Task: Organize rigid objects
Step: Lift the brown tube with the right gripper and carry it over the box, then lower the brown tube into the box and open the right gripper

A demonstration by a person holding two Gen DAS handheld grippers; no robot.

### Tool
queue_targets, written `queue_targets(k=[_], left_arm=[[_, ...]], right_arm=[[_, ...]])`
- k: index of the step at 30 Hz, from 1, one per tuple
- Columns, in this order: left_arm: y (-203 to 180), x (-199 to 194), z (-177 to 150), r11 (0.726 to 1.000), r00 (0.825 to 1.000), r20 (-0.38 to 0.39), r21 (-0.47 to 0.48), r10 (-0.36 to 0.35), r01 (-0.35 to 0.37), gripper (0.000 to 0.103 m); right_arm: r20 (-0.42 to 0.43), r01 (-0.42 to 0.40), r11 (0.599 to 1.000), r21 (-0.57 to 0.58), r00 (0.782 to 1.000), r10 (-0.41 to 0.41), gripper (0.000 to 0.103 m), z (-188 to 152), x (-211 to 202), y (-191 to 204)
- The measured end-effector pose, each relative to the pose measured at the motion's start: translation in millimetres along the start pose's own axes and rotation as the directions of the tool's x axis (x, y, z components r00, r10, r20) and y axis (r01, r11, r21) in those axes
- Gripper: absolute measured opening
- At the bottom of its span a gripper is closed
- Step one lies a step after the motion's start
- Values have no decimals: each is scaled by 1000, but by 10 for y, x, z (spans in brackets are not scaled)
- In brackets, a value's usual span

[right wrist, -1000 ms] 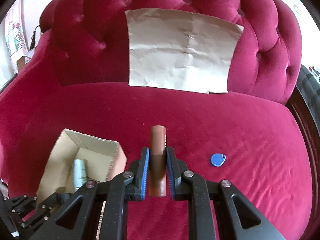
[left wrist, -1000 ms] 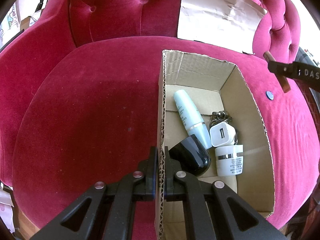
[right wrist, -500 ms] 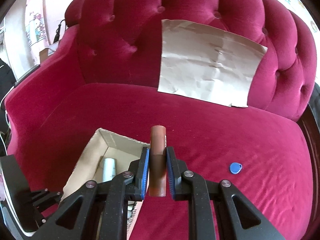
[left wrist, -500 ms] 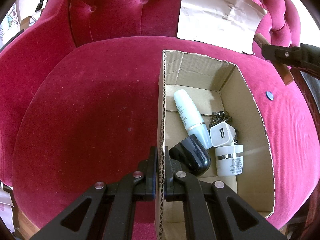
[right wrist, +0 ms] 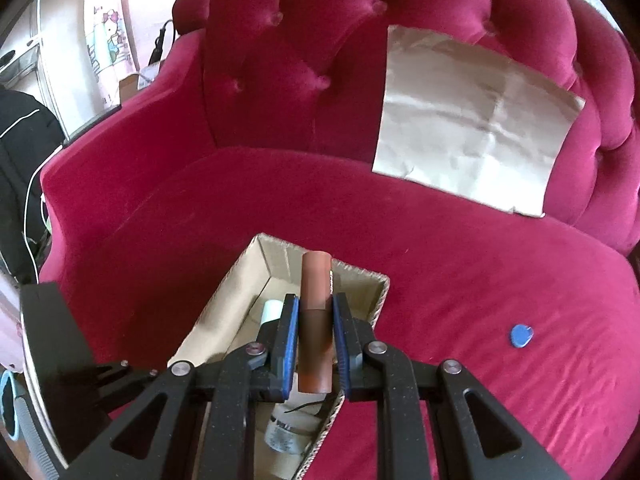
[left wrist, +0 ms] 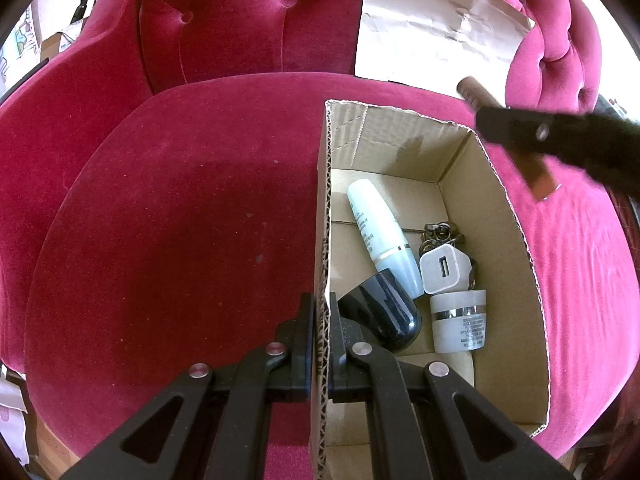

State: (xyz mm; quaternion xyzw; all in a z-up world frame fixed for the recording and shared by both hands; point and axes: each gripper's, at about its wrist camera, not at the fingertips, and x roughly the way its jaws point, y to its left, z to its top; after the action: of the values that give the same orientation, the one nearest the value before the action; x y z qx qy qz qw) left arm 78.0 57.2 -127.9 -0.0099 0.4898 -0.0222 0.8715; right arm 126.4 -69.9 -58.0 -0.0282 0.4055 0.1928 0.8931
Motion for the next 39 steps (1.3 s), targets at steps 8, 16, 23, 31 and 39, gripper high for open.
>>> queue_targets(k=[8,16,23,31,39], left_arm=[[-1,0,0,1000,1000,0,0,0,0,4],[-1,1,0,1000,1000,0,1,1,-1,4],[-2,1,0,1000,1000,0,1,1,-1,4],[-1,3,-6,1000,1000,1,2,1,-1,4],[-5,6,-6,1000,1000,1,1,3,-3,4]], right_arm=[[-32,-22,1000,2,999,22,17,-118,179,31],[-59,-46,999,0,997,46,17,-192,312,78],[-58,-58,998,2,997,58,18,-188,318,57],[5,-2,1000,6,1000,1,61,-144,215,23],[26,27,1000,15,999,-27,102,-121,191,-39]])
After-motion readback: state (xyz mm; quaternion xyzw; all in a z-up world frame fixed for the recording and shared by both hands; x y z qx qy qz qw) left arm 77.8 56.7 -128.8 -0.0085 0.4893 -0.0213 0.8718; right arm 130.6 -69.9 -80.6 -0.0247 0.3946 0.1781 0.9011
